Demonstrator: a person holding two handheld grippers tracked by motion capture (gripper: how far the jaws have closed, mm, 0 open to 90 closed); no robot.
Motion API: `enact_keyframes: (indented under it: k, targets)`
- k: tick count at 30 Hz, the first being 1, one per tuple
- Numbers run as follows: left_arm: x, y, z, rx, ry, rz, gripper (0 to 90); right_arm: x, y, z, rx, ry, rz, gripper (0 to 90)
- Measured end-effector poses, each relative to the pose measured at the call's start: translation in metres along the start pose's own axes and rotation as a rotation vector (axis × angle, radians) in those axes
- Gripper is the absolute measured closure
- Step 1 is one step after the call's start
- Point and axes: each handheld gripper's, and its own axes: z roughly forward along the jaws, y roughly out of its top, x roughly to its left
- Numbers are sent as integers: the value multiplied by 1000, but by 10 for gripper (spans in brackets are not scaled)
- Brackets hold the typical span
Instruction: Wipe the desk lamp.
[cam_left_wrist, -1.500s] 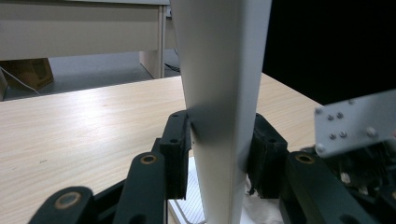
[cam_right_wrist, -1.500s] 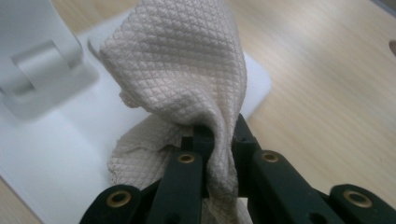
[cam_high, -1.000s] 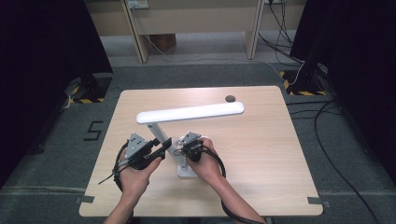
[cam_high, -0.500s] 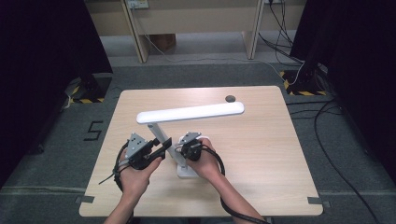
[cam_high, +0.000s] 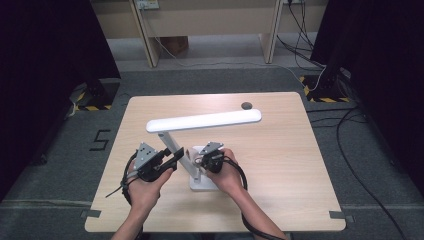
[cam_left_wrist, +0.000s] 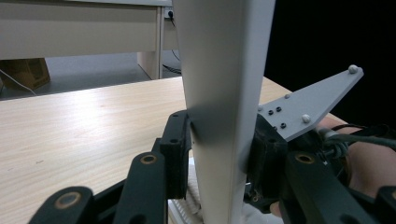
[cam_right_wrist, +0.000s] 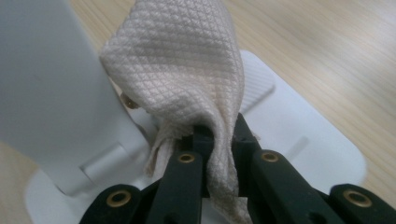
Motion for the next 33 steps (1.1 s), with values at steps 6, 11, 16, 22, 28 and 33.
enact_keyframes:
  k: [6,11,16,22,28,33]
  targets:
    - [1,0,0,0,-3,-2,637,-9,-13,-6,11,-50,22,858]
    - [0,0,0,-1,-3,-4,638,-15,-18,-13,24,-85,22,857]
    - [0,0,0,-2,-2,-5,637,-21,-26,-17,33,-121,32,858]
    - [1,0,0,-2,-3,-5,637,-31,-32,-22,50,-172,52,858]
    - [1,-1,-1,-6,-7,-10,636,-41,-30,-29,33,-207,79,857]
    - [1,-1,-1,-6,-6,-9,635,-31,-6,-23,-22,-145,73,856]
